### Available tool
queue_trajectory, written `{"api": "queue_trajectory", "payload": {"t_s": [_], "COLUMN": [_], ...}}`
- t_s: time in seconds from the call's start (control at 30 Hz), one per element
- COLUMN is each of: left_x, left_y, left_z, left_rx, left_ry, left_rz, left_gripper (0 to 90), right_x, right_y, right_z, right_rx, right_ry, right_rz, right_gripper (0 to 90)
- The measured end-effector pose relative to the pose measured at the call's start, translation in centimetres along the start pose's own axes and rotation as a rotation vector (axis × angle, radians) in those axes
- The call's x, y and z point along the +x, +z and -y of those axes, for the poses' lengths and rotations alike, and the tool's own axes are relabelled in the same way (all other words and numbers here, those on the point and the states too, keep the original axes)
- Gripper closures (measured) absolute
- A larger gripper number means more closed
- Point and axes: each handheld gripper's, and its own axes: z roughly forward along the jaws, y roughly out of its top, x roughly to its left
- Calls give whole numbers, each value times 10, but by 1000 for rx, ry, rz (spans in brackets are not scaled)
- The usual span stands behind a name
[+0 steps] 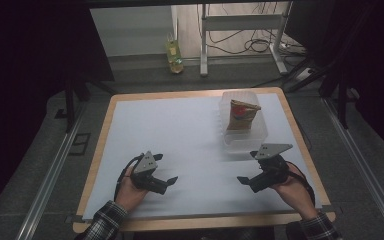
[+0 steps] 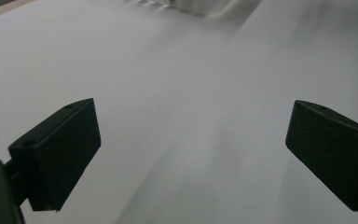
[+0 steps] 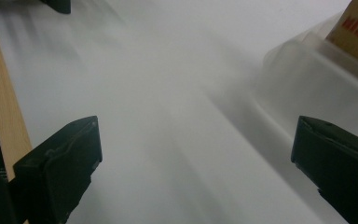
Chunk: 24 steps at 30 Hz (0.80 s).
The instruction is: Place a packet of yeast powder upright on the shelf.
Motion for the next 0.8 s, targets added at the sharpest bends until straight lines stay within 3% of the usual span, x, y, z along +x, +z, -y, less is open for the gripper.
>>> {"api": "queue_trajectory", "payload": {"t_s": [0.53,0.8], "left_x": [1,1], "left_y": [0,0], "left_z": [0,1], "left_rx": [0,4], "left_ry": [-8,-7], "left_rz": [-1,1], "left_gripper": [31,31], "right_x": [11,11], "right_y": [13,23], "right_z": [36,48], "right_rx": [-39,-3], "right_ry": [35,48], "right_rz": [-8,0], "right_gripper": [3,1]}}
